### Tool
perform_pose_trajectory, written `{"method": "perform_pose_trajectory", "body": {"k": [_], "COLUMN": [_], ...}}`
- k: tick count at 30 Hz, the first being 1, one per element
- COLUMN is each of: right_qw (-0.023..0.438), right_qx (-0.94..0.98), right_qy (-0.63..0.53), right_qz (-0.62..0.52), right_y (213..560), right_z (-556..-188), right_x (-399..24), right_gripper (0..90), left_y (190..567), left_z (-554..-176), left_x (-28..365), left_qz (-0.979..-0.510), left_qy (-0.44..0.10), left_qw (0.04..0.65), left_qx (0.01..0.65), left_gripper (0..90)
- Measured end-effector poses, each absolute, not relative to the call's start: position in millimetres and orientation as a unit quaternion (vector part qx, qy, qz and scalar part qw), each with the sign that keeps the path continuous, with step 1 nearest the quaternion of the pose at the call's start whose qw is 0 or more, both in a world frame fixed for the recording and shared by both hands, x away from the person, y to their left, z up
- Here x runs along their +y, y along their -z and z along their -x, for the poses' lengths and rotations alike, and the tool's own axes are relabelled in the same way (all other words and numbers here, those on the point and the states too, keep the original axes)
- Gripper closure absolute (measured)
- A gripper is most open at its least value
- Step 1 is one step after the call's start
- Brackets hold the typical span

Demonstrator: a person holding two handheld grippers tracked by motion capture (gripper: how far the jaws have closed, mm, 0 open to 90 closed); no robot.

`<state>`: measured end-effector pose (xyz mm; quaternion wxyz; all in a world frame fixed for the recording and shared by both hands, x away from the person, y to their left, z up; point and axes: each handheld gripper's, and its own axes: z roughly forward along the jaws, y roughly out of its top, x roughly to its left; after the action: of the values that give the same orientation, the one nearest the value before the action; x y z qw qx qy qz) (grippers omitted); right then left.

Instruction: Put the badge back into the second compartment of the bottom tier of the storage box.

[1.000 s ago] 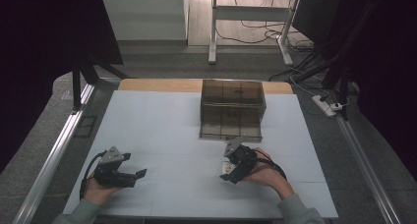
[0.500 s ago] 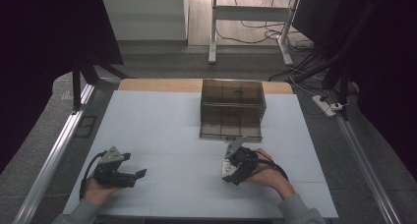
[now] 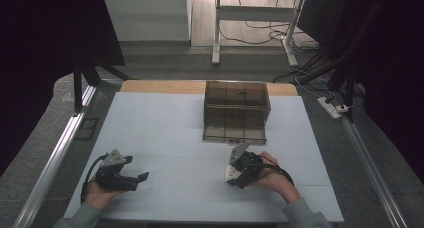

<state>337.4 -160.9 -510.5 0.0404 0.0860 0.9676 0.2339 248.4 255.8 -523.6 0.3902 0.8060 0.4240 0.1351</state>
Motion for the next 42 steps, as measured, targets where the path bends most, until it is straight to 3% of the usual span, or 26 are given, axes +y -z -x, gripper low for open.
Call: {"method": "perform_pose_trajectory", "body": {"k": [42], "right_qw": [0.063], "right_qx": [0.949], "right_qy": [-0.29], "right_qz": [-0.107], "right_y": [488], "right_z": [-336], "right_x": [-172], "right_gripper": [33.4], "left_y": [524], "left_z": [-248], "left_x": [257], "left_qz": [-0.806], "left_qy": [-0.135], "left_qw": [0.391], "left_qx": [0.423], "left_gripper": [10.8]}}
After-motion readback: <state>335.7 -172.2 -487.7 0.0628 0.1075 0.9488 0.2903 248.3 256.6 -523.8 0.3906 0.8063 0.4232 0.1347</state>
